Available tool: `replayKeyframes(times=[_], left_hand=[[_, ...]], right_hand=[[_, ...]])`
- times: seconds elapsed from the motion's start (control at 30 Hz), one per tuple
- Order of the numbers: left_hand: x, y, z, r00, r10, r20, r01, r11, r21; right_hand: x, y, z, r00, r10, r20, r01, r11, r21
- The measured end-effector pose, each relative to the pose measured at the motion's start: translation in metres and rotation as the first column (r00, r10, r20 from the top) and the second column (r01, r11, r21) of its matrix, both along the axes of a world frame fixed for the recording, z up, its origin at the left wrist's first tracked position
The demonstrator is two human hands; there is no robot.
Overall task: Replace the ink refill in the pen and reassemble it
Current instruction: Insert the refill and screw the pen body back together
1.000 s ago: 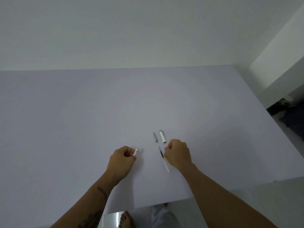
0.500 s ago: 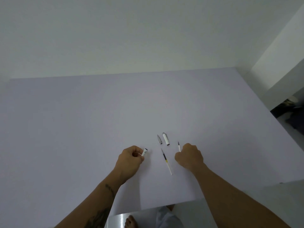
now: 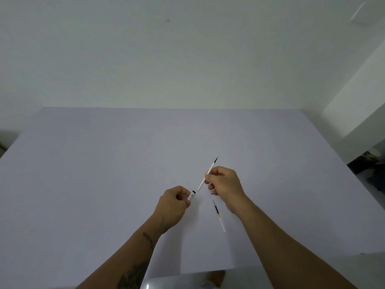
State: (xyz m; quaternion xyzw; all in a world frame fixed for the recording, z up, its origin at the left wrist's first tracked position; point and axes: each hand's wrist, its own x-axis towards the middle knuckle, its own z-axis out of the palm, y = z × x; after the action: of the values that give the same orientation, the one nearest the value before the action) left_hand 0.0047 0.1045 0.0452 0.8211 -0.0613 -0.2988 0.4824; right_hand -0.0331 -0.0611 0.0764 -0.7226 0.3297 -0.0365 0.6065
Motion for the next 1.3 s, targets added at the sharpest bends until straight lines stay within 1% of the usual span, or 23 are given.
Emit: replayKeyframes(times=[0.2,0.4,0.5,0.67,0.73,0.8,0.87,0.97,1.07,1.13,1.3], left_hand=[[0.000,0.005,0.002,1.000,0.004,0.017,-0.003,1.000,-0.018],[0.002,0.007,-0.001,0.999,0.026,0.025,-0.025,0.999,-0.036],[0.006,0.008,-0.004,0.999,0.038,0.022,-0.037,0.999,-0.031],[0.015,0.010,-0.009,0.996,0.086,0.009,-0.086,0.994,-0.065],[0.019,0.009,-0.011,0.995,0.104,-0.003,-0.104,0.992,-0.069],[0.022,0.007,-0.013,0.992,0.126,0.004,-0.125,0.989,-0.072],[0.026,0.005,-0.016,0.988,0.147,0.039,-0.144,0.988,-0.063],[0.031,0.003,-0.019,0.982,0.158,0.103,-0.154,0.987,-0.047],[0.038,0.000,-0.021,0.976,0.172,0.133,-0.169,0.985,-0.038],[0.042,-0.002,-0.023,0.978,0.168,0.127,-0.166,0.986,-0.026],[0.047,-0.004,-0.027,0.979,0.173,0.104,-0.174,0.985,0.000]], right_hand=[[0.002,0.016,-0.004,0.999,0.038,-0.017,-0.038,0.999,-0.009],[0.004,0.022,-0.011,0.982,0.168,-0.081,-0.172,0.984,-0.048],[0.008,0.017,-0.013,0.975,0.204,-0.085,-0.209,0.977,-0.045],[0.017,-0.013,-0.024,0.979,0.154,-0.133,-0.162,0.985,-0.052],[0.019,-0.027,-0.035,0.971,0.138,-0.197,-0.164,0.979,-0.124],[0.022,-0.036,-0.047,0.943,0.159,-0.293,-0.243,0.930,-0.276],[0.025,-0.040,-0.059,0.890,0.178,-0.419,-0.367,0.825,-0.429],[0.031,-0.038,-0.074,0.827,0.166,-0.538,-0.495,0.670,-0.554],[0.039,-0.032,-0.083,0.793,0.155,-0.589,-0.558,0.573,-0.601],[0.044,-0.029,-0.088,0.775,0.154,-0.613,-0.588,0.531,-0.610],[0.054,-0.023,-0.093,0.756,0.142,-0.639,-0.614,0.491,-0.617]])
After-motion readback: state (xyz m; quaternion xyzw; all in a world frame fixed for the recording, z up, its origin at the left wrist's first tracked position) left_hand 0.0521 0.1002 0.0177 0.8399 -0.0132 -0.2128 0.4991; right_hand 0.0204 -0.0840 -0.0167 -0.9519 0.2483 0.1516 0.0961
